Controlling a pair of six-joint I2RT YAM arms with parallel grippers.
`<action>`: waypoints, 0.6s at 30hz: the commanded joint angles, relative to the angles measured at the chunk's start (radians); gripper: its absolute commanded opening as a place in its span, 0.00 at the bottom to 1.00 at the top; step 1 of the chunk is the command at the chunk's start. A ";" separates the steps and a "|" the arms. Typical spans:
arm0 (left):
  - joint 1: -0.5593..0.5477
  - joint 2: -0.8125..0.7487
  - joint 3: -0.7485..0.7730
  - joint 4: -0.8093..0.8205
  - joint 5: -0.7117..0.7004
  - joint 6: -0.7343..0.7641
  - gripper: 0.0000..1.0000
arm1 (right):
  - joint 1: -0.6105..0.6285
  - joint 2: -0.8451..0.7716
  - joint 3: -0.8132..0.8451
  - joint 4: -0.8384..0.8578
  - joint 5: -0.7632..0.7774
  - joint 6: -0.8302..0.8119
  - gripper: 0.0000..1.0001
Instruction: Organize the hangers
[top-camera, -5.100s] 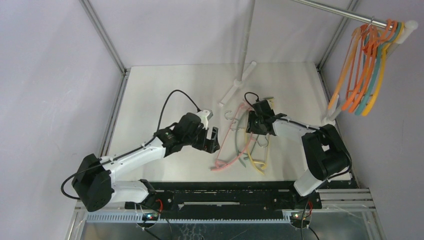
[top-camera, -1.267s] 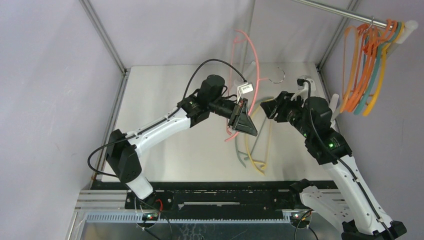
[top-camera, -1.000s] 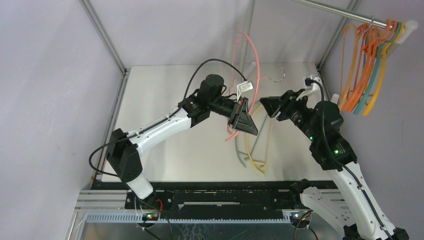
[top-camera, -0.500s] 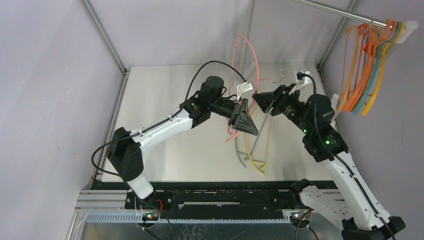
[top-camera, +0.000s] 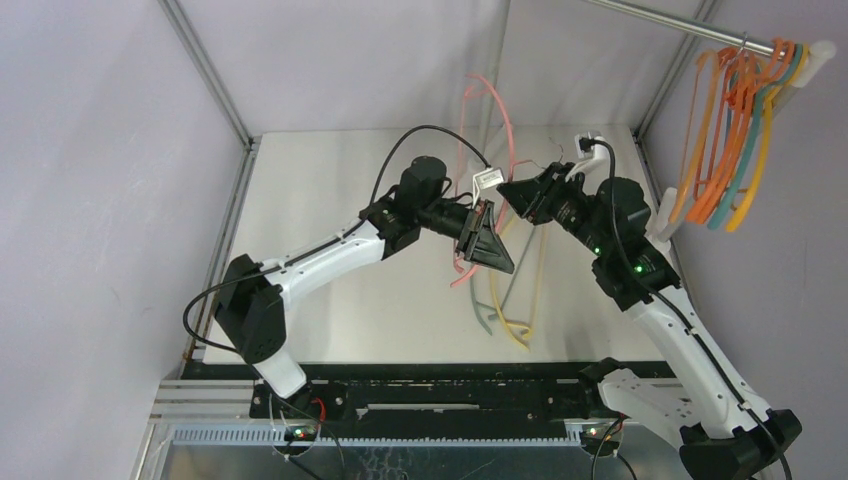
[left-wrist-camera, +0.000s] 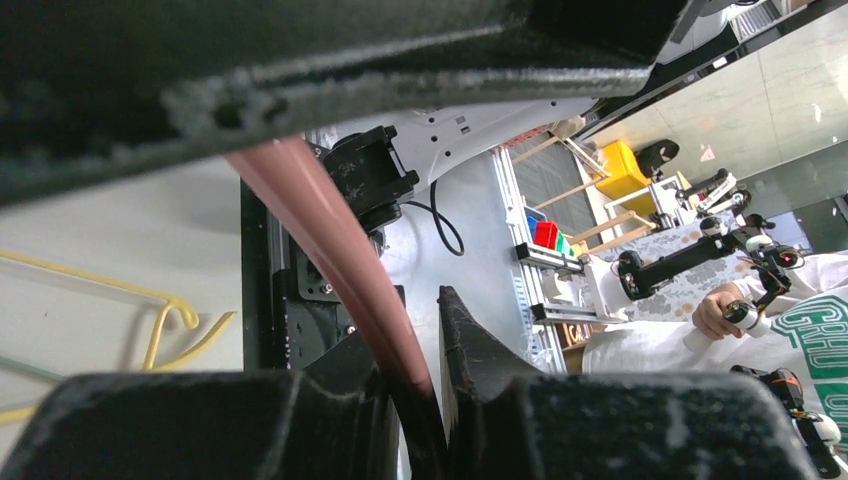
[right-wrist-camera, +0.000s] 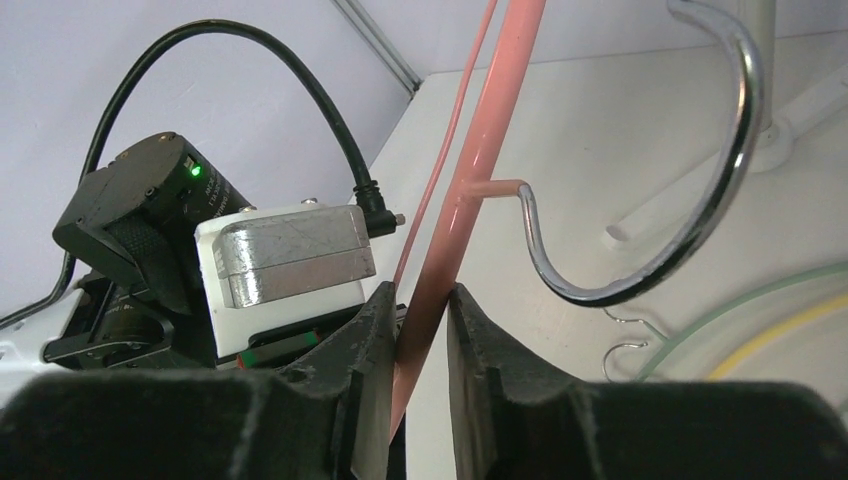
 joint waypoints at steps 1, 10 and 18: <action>-0.003 -0.056 0.033 0.104 0.000 -0.019 0.00 | 0.024 0.000 -0.005 0.064 -0.035 0.016 0.27; -0.003 -0.075 0.097 0.098 -0.015 -0.042 0.43 | 0.039 -0.011 -0.005 0.002 0.058 -0.009 0.03; 0.003 -0.154 0.223 -0.024 -0.036 -0.014 0.99 | 0.048 -0.021 0.001 -0.090 0.196 -0.081 0.01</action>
